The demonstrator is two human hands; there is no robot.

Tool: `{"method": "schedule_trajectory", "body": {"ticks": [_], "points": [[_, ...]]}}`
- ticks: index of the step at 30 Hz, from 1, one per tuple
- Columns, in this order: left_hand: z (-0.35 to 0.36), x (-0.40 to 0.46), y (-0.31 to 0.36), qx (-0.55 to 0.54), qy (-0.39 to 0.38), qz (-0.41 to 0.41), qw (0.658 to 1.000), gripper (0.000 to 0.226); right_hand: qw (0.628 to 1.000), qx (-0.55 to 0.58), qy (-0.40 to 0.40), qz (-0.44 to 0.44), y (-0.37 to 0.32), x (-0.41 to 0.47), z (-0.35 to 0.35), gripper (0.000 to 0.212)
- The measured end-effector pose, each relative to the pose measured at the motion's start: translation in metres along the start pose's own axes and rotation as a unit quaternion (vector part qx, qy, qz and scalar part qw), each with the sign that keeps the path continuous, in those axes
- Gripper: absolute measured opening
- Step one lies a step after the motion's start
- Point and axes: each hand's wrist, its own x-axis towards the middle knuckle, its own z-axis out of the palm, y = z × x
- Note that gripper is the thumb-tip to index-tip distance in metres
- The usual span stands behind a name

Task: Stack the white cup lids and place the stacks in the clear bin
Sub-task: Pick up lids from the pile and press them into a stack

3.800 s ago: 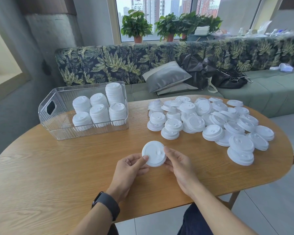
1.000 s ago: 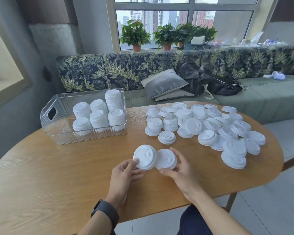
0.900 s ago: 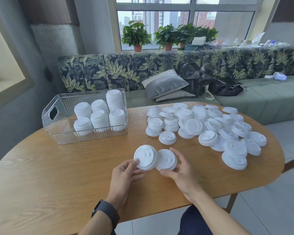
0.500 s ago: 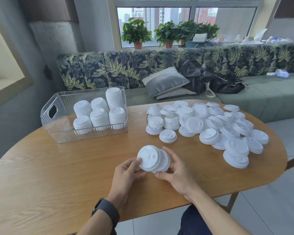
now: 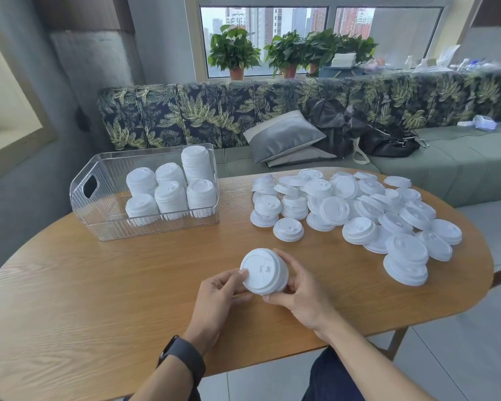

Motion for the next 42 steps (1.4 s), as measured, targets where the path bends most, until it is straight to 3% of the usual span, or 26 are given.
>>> {"method": "schedule_trajectory", "body": {"ticks": [15,26,32,42], "points": [[0.0016,0.0018,-0.0056,0.028,0.024,0.009,0.999,0.023,0.998,0.045,-0.046,0.02,-0.0021,0.0005,-0.0048,0.094],[-0.0014,0.0018,-0.0061,-0.001,0.035,0.016,0.999,0.026,0.996,0.083,0.017,0.033,-0.0032,-0.0001,0.0008,0.047],[-0.0017,0.003,-0.0085,0.002,0.036,0.021,0.999,0.043,0.995,0.096,0.015,0.034,-0.0023,0.0005,-0.0011,0.033],[-0.0006,0.0051,-0.0077,-0.024,0.048,0.015,0.998,0.034,0.991,0.131,0.027,0.033,-0.0051,-0.0004,0.0024,0.027]]}}
